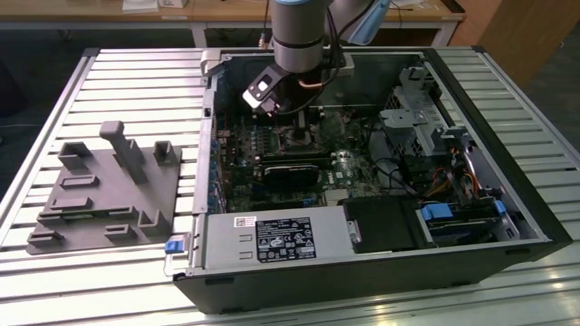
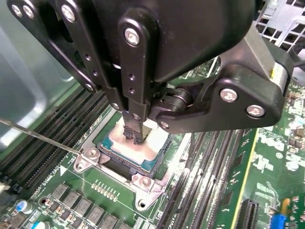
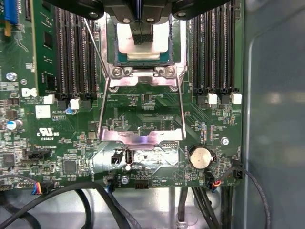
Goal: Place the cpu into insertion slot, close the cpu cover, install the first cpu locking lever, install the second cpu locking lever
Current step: 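Place the cpu into insertion slot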
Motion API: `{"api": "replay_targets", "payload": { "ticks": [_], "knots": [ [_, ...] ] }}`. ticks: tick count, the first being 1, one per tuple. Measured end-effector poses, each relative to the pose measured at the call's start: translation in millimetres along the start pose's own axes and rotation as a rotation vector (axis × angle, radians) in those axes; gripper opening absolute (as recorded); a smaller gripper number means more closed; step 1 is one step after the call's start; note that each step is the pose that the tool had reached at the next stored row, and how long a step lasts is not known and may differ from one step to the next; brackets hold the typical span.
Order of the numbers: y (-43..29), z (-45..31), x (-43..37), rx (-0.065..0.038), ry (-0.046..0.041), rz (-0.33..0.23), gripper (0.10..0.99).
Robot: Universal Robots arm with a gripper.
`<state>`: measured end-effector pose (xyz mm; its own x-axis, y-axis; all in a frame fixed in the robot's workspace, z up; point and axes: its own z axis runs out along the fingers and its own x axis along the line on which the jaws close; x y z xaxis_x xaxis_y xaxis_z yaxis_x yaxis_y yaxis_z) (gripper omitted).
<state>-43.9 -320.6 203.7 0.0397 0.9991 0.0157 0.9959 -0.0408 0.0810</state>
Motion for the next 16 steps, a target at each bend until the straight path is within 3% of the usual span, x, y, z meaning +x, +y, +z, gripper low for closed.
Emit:
{"api": "replay_targets", "payload": {
  "ticks": [12, 16],
  "knots": [
    [2.4, -30.0, 0.5, -0.002, 0.0, 0.0, 0.106],
    [3.0, -36.5, 0.5, -0.004, 0.0, 0.0, 0.106]
  ]
}}
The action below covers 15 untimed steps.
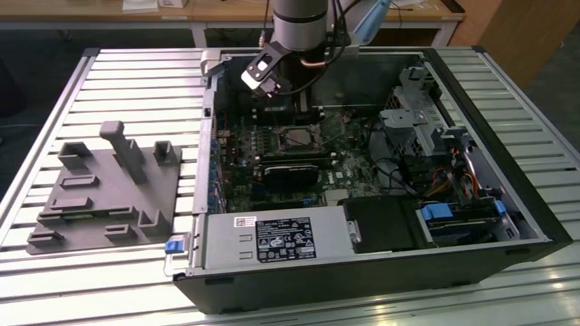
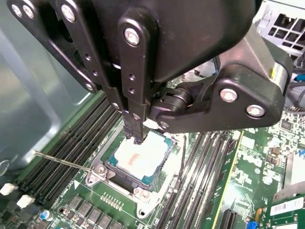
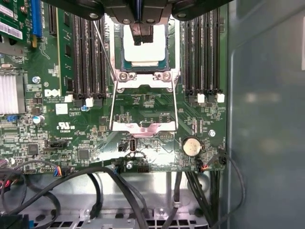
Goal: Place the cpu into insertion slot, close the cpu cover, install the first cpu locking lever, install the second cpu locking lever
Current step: 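Place the cpu into insertion slot, then close the cpu cover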
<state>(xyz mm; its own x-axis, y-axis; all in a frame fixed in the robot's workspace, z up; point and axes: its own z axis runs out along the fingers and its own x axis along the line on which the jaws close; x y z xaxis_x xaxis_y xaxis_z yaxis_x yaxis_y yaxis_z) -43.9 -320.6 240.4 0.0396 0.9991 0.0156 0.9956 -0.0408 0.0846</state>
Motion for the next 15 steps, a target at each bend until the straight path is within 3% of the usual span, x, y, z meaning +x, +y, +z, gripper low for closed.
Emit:
{"api": "replay_targets", "payload": {
  "ticks": [15],
  "knots": [
    [0.0, -0.2, 0.0, 0.0, -0.0002, 0.0, 0.106]
  ]
}}
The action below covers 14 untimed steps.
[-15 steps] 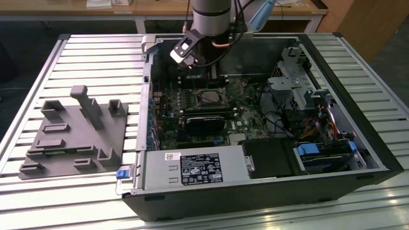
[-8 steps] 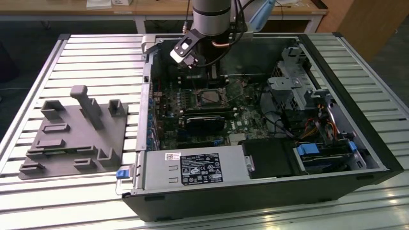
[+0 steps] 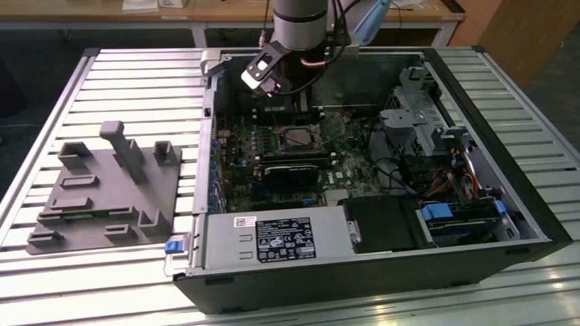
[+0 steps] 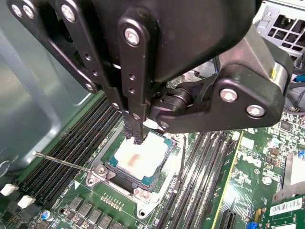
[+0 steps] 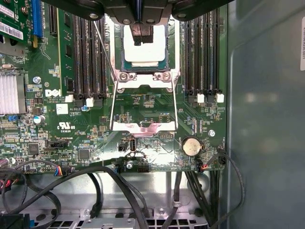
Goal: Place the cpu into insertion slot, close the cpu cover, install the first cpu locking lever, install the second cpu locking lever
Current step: 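Close the cpu cover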
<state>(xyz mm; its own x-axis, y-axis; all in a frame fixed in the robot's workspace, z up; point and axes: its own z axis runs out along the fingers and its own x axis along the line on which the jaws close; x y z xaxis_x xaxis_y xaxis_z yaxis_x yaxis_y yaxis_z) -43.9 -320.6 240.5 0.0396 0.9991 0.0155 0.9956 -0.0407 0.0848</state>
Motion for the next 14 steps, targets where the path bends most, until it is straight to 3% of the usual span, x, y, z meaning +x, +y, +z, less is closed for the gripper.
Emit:
{"api": "replay_targets", "payload": {
  "ticks": [4, 14],
  "knots": [
    [0.2, -2.3, 0.0, 0.0, -0.0002, 0.0, 0.106],
    [1.9, -22.5, 0.4, -0.001, 0.0, 0.0, 0.106]
  ]
}}
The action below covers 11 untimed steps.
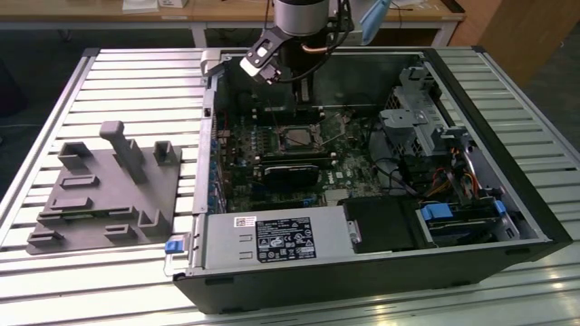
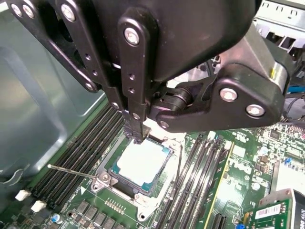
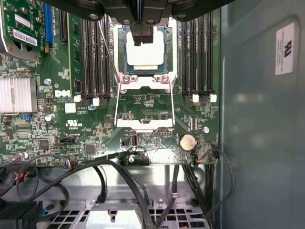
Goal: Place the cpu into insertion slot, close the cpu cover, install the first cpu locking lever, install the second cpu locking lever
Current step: 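Close the cpu cover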
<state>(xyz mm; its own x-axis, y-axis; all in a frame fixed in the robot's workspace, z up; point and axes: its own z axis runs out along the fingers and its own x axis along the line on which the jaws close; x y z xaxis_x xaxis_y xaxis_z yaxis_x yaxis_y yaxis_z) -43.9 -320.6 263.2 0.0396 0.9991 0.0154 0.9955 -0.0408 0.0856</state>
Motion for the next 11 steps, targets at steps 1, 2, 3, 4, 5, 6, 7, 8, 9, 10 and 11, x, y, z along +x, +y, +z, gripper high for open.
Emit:
{"api": "replay_targets", "payload": {
  "ticks": [1, 2, 3, 4, 5, 6, 7, 8, 9, 10, 11],
  "knots": [
    [0.0, 0.0, 0.0, 0.0, 0.0003, 0.0, 0.106],
    [0.0, 0.0, 0.0, 0.0, 0.0004, 0.0, 0.106],
    [0.0, -0.2, 0.0, 0.0, 0.0003, 0.0, 0.106],
    [0.0, -0.3, 0.0, 0.0, 0.0001, 0.0, 0.106],
    [0.4, -0.3, 0.0, 0.0, 0.0, 0.0, 0.106],
    [1.6, -0.2, 0.1, 0.0, -0.0001, 0.0, 0.106],
    [3.5, -0.1, 0.2, 0.0, -0.0001, 0.0, 0.106],
    [6.1, 0.2, 0.3, 0.0, 0.0001, 0.0, 0.106],
    [9.3, 0.5, 0.4, 0.0, 0.0001, 0.0, 0.106],
    [12.7, 0.8, 0.5, 0.0, 0.0, 0.0, 0.106],
    [16.1, 1.1, 0.7, 0.0, 0.0001, 0.0, 0.106]
  ]
}}
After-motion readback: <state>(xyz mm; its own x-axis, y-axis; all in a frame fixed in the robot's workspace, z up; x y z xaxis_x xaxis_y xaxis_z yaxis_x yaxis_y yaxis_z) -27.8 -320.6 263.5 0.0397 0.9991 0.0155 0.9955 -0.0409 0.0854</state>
